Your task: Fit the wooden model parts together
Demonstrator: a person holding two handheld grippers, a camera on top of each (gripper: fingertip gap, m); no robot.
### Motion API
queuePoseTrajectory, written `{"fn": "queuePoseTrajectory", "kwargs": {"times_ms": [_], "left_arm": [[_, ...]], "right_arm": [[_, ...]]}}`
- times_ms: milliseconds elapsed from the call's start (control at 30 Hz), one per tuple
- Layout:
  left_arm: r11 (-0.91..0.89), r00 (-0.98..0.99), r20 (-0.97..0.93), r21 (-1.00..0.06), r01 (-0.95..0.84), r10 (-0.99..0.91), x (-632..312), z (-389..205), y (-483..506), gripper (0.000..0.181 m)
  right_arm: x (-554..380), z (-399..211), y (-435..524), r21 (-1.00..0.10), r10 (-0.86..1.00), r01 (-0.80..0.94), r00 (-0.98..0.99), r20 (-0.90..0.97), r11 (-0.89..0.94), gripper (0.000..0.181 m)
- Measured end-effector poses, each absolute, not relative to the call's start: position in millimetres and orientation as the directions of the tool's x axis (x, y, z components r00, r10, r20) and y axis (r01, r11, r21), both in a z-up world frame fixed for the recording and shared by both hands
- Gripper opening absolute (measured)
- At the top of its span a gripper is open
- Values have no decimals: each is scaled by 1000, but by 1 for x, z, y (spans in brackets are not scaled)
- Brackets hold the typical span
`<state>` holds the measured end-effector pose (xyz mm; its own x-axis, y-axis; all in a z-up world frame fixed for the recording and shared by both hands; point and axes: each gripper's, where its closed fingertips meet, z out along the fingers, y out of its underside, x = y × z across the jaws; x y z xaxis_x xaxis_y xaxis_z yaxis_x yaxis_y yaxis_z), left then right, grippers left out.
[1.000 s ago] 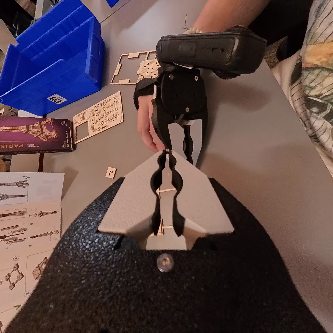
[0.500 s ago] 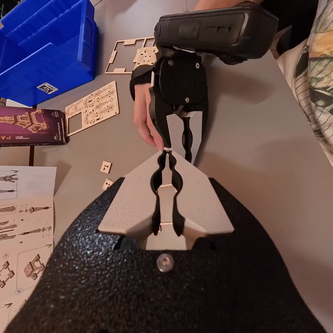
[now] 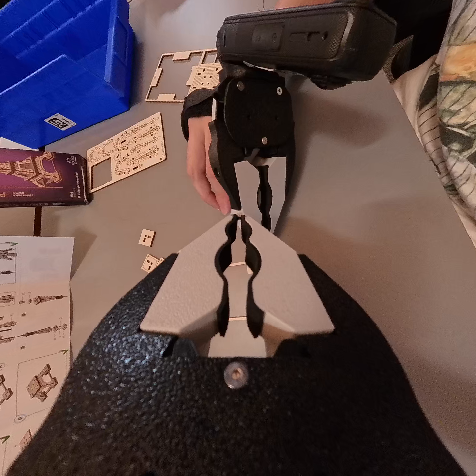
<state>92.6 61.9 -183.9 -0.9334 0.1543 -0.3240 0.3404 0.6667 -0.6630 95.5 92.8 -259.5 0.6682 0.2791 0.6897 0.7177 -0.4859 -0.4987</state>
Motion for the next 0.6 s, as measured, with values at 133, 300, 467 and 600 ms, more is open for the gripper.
{"fn": "queuePoseTrajectory", "kwargs": {"times_ms": [133,300,467,600], "left_arm": [[670,-934,-323,-661,338,153,93,-185,62,0],[675,-936,-314,-657,335,159,93,-186,63,0],[748,-953,-277,-605,274,125,100,-199,69,0],[873,-978,-202,-466,147,57,111,-231,83,0]], "right_arm": [[96,-259,93,-501,278,717,670,688,-485,0],[96,-259,93,-502,278,716,671,688,-485,0],[96,-259,93,-504,277,715,672,687,-485,0],[96,-259,93,-509,275,712,676,684,-484,0]]}}
